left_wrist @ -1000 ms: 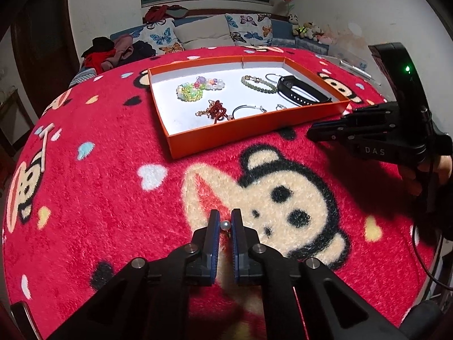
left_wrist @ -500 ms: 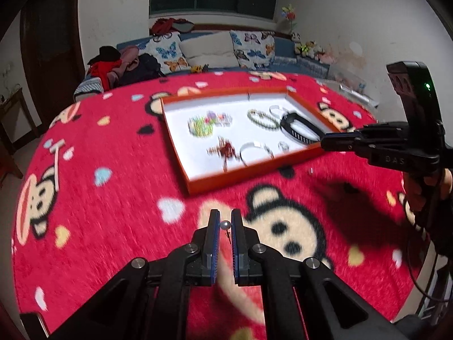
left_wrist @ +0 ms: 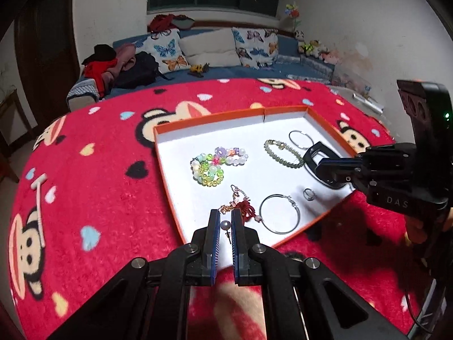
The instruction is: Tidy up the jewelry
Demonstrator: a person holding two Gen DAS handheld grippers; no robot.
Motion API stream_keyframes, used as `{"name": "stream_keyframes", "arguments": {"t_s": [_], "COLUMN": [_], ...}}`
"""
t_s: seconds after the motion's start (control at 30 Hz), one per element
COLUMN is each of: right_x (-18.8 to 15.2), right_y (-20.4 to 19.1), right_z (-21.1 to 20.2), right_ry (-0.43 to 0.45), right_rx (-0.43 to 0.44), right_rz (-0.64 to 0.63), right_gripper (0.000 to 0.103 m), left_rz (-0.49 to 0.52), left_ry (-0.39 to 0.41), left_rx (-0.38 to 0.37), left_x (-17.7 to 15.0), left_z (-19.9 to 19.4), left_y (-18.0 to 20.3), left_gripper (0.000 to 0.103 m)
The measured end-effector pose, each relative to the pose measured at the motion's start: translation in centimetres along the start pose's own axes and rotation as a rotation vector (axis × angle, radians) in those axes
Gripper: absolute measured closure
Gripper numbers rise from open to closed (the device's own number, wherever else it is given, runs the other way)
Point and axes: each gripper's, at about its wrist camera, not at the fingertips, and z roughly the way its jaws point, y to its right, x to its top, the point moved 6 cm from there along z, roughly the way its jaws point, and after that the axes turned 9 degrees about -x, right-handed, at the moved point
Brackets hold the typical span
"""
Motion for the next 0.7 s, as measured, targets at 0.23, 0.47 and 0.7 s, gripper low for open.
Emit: {"name": "stream_keyframes", "arguments": {"t_s": [0.23, 0.47, 0.7], "right_x": [-0.3, -0.8, -1.0], "right_y": [-0.4, -0.7, -0.9], "right_z": [1.6, 2.5, 2.7], "right_ry": [-0.037, -0.068, -0.081], "right_rx": [0.006, 0.015, 0.023], "right_rz": [-0.001, -0.001, 0.001], "right_gripper": [0.093, 0.093, 0.093], "left_rz": [0.004, -0.003, -0.013], "left_ry": [-0.033, -0.047, -0.053], "left_rx": [-0.001, -0.006, -0.006], "left_x": [0.0, -0.3, -0.3], "left_z": [2.2, 2.9, 3.0], "left_y": [-0.5, -0.7, -0.8], "left_gripper": [0.095, 0.094, 0.093]}}
